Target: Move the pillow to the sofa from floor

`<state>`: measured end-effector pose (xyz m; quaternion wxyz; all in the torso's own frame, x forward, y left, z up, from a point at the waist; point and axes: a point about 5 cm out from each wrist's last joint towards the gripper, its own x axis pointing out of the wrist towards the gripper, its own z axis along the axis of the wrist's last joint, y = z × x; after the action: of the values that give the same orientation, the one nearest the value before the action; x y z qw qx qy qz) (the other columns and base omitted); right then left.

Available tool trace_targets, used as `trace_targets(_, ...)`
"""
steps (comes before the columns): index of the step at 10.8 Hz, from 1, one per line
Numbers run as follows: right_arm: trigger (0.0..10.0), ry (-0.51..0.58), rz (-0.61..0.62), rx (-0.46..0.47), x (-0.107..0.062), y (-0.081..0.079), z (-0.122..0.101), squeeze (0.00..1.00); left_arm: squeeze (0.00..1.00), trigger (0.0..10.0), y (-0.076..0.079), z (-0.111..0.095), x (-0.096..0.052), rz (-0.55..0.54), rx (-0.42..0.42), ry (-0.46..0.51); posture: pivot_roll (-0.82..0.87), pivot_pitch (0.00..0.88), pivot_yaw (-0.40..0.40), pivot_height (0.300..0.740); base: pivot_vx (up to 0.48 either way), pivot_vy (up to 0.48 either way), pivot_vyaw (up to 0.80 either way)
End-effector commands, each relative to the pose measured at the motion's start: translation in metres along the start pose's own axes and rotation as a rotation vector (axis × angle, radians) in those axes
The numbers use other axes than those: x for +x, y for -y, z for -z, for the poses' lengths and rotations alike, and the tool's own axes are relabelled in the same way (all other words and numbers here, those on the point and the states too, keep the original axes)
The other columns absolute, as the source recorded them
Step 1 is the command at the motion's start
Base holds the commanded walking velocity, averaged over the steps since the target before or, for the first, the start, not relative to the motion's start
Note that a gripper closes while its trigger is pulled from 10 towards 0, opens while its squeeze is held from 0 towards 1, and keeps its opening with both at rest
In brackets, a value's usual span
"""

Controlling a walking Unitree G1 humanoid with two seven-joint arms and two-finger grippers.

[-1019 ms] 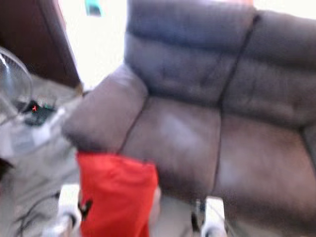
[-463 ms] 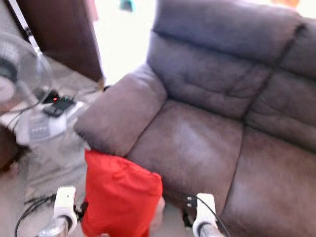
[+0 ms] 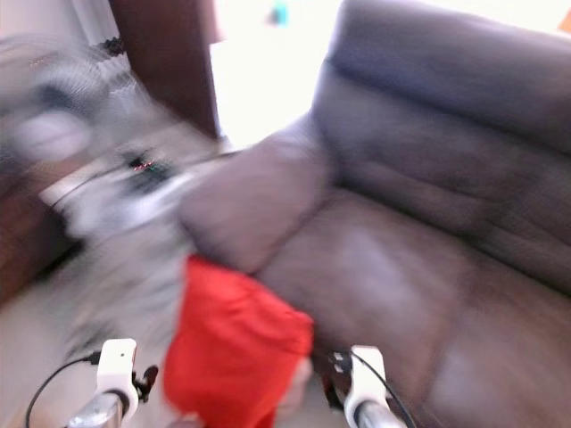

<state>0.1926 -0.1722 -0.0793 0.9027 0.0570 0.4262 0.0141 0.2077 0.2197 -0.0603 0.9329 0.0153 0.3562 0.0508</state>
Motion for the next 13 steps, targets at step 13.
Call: trace_targets(13,10.0,0.450,-0.001,-0.006,-0.002,0.008,-0.097,0.00,0.00,10.0,-0.004,-0.073,0.002,-0.060,0.106,0.407,0.07,0.089,-0.059,0.740,0.000,0.000,0.30)
